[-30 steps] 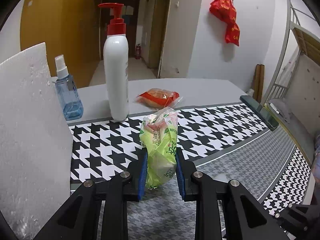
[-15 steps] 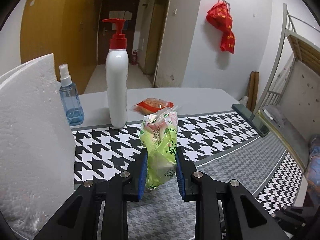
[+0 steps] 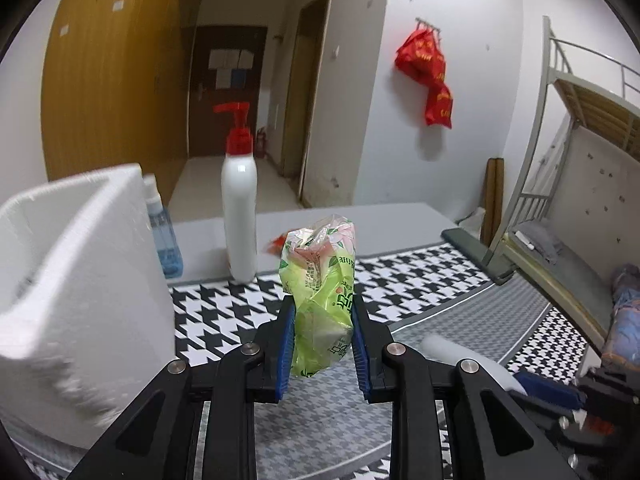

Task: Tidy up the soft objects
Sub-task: 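Lift the green packet with the left gripper while the right gripper nears the white foam roll, then grasp the white foam roll with the right gripper and lift it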

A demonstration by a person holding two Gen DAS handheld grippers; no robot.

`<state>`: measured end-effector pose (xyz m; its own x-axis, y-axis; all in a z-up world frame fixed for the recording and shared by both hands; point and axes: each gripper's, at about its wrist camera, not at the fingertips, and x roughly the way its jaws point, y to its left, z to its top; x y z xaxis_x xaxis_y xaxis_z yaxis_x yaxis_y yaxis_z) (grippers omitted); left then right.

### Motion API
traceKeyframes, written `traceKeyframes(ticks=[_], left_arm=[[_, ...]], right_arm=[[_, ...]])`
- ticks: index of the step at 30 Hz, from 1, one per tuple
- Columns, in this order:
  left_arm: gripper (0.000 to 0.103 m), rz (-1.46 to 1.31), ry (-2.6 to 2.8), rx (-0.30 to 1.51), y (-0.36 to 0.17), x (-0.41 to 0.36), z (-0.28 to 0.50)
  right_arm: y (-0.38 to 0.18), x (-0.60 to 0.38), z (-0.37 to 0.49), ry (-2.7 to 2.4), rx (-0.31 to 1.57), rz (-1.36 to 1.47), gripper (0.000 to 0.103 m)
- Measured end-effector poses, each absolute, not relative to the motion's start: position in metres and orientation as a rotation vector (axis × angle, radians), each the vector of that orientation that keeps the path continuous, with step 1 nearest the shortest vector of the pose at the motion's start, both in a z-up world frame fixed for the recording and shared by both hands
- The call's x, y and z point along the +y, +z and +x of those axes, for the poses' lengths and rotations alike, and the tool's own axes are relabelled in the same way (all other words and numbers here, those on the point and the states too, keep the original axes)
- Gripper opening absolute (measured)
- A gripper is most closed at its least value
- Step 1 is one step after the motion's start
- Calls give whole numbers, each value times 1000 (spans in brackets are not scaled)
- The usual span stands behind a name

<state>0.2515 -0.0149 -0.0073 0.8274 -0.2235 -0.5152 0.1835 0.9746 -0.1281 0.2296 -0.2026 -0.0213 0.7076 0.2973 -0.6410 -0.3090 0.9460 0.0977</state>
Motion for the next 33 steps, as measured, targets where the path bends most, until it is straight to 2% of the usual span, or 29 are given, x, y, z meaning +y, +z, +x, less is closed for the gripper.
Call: traceKeyframes(ticks=[19,33], left_arm=[[27,-15,-183,381,41,-3,186],[27,16,-132,322,55,21,163]], right_arm=[[29,-199,203,389,496,-53,20],[41,-186,199,457,425,-53,20]])
